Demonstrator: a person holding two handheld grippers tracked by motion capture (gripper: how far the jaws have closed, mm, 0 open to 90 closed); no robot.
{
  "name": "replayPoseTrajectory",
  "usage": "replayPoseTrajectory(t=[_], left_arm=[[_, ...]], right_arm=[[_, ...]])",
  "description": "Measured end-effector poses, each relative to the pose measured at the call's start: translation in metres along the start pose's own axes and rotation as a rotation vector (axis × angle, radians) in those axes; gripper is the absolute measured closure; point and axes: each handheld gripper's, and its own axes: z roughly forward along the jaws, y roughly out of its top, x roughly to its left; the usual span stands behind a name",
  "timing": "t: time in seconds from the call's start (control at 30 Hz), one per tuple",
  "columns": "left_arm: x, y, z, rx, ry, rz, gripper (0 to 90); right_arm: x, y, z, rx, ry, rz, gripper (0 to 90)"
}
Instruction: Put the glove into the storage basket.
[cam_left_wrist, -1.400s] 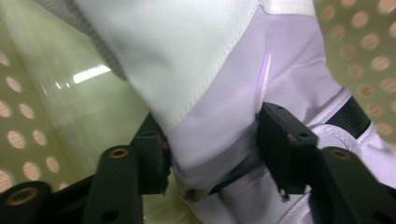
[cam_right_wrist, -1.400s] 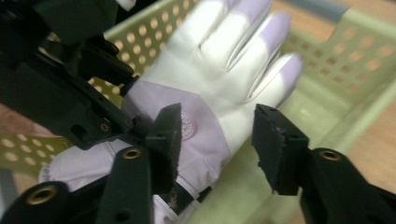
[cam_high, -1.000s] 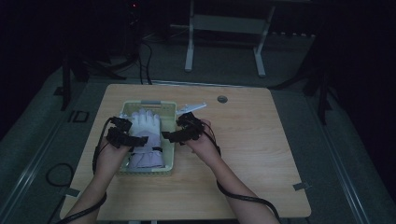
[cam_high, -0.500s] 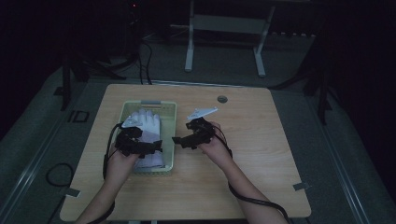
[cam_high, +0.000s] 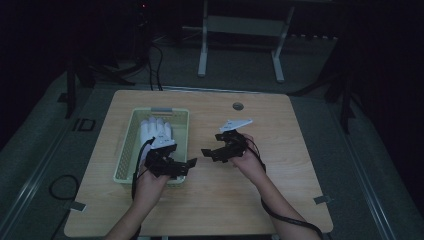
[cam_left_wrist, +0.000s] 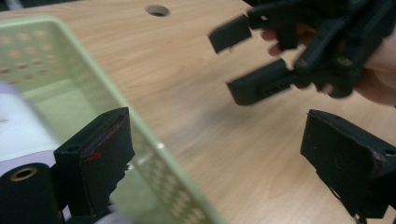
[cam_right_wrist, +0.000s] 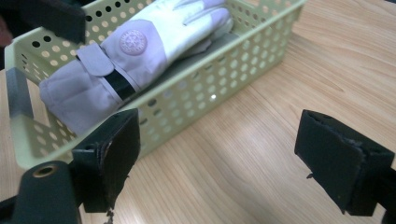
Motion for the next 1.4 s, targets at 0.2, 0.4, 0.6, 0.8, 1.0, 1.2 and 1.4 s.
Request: replayPoseTrajectory(t=[0.2, 0.4, 0.6, 0.8, 1.0, 1.2, 1.4], left_arm=[[-0.031, 0.0, 0.022, 0.015, -0.029, 0.087, 10.4], [-0.048, -0.002, 0.036, 0.01, -0.098, 0.084, 10.4], [-0.066, -0.007, 0.054, 0.004, -0.168, 0.134, 10.4], [-0.078, -0.013, 0.067, 0.001, -0.19, 0.133, 7.6], [-0.091, -0.024, 0.086, 0.033, -0.26, 0.16, 2.1], [-0.099, -0.037, 0.1, 0.044, -0.269, 0.189, 2.1], [-0.1, -0.048, 0.112, 0.054, -0.267, 0.197, 2.1]], right_arm=[[-0.009, -0.017, -0.016, -0.007, -0.019, 0.009, 14.2], [-0.014, -0.033, -0.026, 0.001, -0.03, 0.002, 14.2], [-0.024, -0.058, -0.041, -0.016, -0.031, 0.014, 14.9], [-0.028, -0.077, -0.051, 0.004, -0.037, 0.0, 14.8], [-0.04, -0.102, -0.069, -0.055, -0.054, 0.023, 14.7], [-0.046, -0.123, -0.078, -0.025, -0.082, 0.028, 14.3], [-0.052, -0.145, -0.086, -0.056, -0.109, 0.057, 14.3]])
